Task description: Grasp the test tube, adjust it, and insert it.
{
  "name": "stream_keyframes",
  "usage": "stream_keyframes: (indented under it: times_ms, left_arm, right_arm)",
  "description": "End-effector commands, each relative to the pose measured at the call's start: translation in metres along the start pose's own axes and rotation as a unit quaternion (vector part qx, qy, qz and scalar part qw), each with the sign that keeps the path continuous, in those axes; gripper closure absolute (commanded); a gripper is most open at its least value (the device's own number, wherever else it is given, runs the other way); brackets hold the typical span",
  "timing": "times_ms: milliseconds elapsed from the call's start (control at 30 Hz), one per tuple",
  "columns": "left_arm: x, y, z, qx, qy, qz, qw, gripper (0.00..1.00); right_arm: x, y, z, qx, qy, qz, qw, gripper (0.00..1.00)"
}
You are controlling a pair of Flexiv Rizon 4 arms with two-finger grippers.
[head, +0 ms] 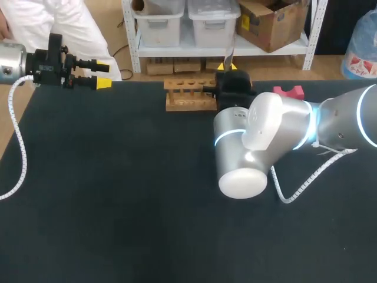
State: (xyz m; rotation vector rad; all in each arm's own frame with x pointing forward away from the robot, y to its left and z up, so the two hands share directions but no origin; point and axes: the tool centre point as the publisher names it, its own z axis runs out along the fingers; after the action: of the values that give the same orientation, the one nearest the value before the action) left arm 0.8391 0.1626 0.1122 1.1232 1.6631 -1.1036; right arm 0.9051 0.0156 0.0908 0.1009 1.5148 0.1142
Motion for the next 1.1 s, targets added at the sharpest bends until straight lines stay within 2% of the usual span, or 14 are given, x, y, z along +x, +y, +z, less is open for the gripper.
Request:
stream_keyframes:
  times_ms: [33,167,500,700,833,1033,1100]
  left_arm:
    - [0.001,0.001,0.0,0.0,0.0,0.001,1.0,0.0]
    - [0.001,0.001,0.0,0.0,0.0,0.001,1.0,0.0]
    - [0.001,0.001,0.0,0.0,0.0,0.001,1.0,0.0]
    - [0.001,0.001,0.0,0.0,0.0,0.001,1.0,0.0]
    - [0.001,0.001,0.0,0.0,0.0,0.001,1.0,0.0]
    - [0.001,0.001,0.0,0.0,0.0,0.001,1.0,0.0]
    - [0.001,0.001,0.0,0.0,0.0,0.001,1.0,0.0]
  right_arm:
    - [-0.003,-0.004,-0.001,-0.09,0.001,0.001,0.996,0.0]
    - [-0.006,-0.003,-0.003,-0.093,0.004,0.004,0.996,0.0]
    - [-0.017,0.004,-0.026,-0.142,0.034,0.035,0.989,0.0]
    - [-0.017,0.002,-0.051,-0.19,0.075,0.049,0.978,0.0]
    - [-0.02,-0.002,-0.062,-0.235,0.096,0.058,0.966,0.0]
    - [-0.024,-0.006,-0.071,-0.303,0.108,0.08,0.944,0.0]
    - [-0.023,-0.009,-0.073,-0.31,0.112,0.078,0.941,0.0]
